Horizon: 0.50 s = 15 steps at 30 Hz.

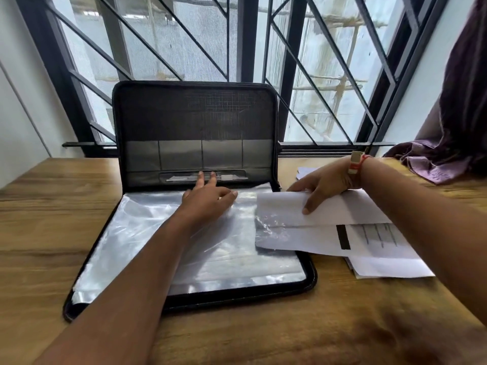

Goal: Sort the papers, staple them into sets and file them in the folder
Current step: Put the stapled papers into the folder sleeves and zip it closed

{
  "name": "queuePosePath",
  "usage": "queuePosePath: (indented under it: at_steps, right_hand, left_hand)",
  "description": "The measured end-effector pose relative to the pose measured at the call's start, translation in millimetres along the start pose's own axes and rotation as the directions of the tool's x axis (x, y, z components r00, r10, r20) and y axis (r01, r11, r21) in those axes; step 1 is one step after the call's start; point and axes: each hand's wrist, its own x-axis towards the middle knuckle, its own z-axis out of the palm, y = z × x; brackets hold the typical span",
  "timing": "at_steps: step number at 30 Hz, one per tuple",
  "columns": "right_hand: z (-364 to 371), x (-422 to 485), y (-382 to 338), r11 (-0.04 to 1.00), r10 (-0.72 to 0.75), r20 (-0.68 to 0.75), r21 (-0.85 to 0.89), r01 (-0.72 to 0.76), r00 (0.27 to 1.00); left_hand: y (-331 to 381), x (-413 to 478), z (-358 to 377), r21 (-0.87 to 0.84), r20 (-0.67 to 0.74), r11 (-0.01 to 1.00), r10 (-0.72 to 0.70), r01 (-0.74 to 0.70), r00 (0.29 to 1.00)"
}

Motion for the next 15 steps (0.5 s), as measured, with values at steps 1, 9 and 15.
queuePosePath:
  at_steps: [1, 9, 15]
  right_hand:
    - [2, -3, -7, 0.999, -0.015, 0.012, -0.040, 0.016, 1.000]
    - [25, -1, -36, 0.926, -0.086, -0.113, -0.375, 0.037, 0.990]
    - [36, 2, -24, 0.941, -0.181, -0.203, -0.319, 0.110, 0.962]
  left_hand:
    - [0, 0, -1, 0.005, 0.009, 1.000, -0.001, 0.001, 1.000]
    - [1, -3, -1, 0.010, 0.054, 1.000, 0.015, -0.016, 0.998]
    - [-2, -4, 0, 0.008, 0.046, 1.000, 0.018, -0.018, 0.999]
